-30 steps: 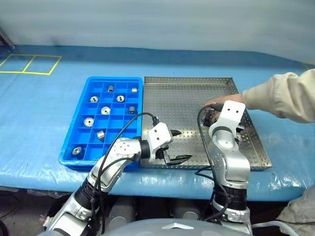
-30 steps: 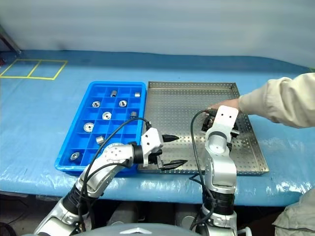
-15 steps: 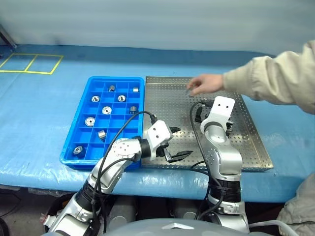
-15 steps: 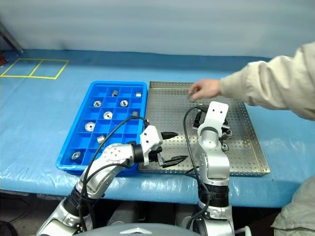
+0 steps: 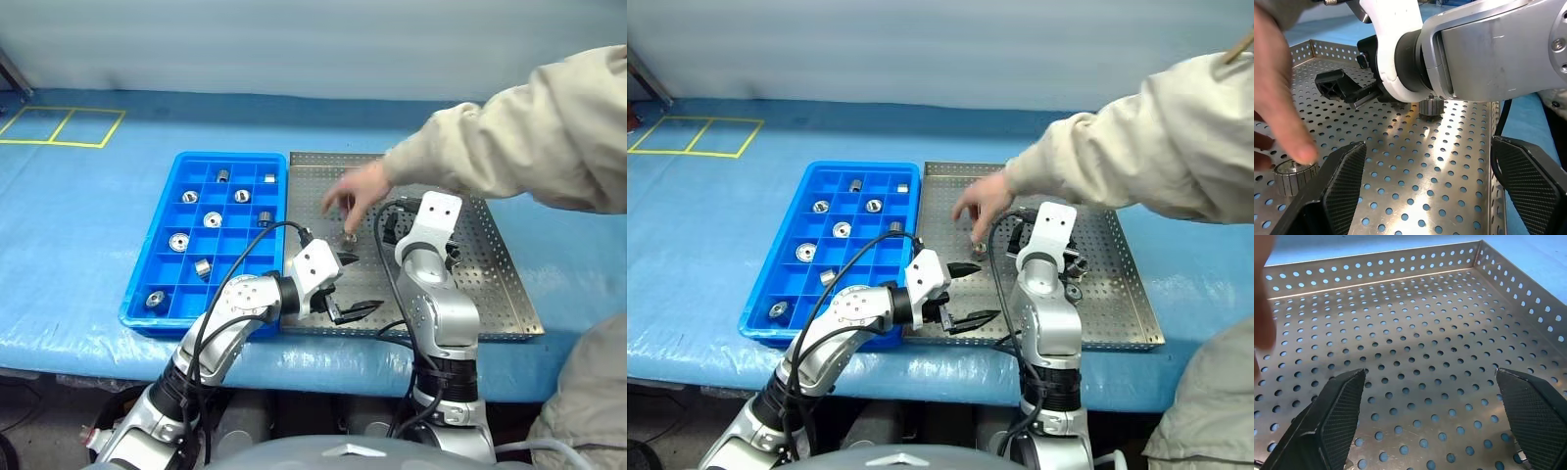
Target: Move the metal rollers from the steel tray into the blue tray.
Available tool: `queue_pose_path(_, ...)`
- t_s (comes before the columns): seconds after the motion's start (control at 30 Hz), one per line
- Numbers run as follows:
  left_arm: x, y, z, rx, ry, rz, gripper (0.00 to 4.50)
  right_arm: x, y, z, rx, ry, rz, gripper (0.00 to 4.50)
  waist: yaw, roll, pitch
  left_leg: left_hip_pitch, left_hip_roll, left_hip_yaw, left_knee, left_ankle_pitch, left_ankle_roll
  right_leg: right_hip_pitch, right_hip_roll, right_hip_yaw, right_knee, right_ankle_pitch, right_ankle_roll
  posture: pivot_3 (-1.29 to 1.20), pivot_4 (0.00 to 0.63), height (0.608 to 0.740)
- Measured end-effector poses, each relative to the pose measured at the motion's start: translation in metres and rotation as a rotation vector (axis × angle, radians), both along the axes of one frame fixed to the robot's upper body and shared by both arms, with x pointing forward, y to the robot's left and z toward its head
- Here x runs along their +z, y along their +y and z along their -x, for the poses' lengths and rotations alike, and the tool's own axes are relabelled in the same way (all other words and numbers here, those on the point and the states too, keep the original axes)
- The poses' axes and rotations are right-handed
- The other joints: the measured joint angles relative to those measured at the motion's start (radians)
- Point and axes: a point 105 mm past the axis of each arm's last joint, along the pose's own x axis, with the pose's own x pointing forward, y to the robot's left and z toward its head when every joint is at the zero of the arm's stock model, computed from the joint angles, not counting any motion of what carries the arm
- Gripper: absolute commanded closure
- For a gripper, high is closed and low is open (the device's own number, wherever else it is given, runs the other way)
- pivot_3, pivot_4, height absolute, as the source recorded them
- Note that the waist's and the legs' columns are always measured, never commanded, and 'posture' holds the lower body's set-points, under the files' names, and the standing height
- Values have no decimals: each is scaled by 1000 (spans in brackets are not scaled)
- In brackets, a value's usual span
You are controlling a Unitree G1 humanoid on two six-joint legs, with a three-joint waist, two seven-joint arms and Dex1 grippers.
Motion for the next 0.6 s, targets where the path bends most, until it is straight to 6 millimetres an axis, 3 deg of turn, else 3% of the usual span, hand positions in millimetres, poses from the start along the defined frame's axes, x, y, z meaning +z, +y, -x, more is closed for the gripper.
queue_pose_path(0.33, 0, 3, -3, 22, -6, -9, 54, 0, 2, -1, 15, -2, -11, 0, 0, 0, 0, 0, 0, 0, 0, 0, 0, 0, 0, 0, 0, 0, 0, -35, 150, 740)
queue_pose_path(0.6, 13, 28, -12, 98, -64, -14, 54, 14, 59, -4, 333, -67, -86, 0, 2, 0, 0, 0, 0, -1, -1, 0, 0, 0, 0, 0, 0, 0, 0, 32, 150, 740)
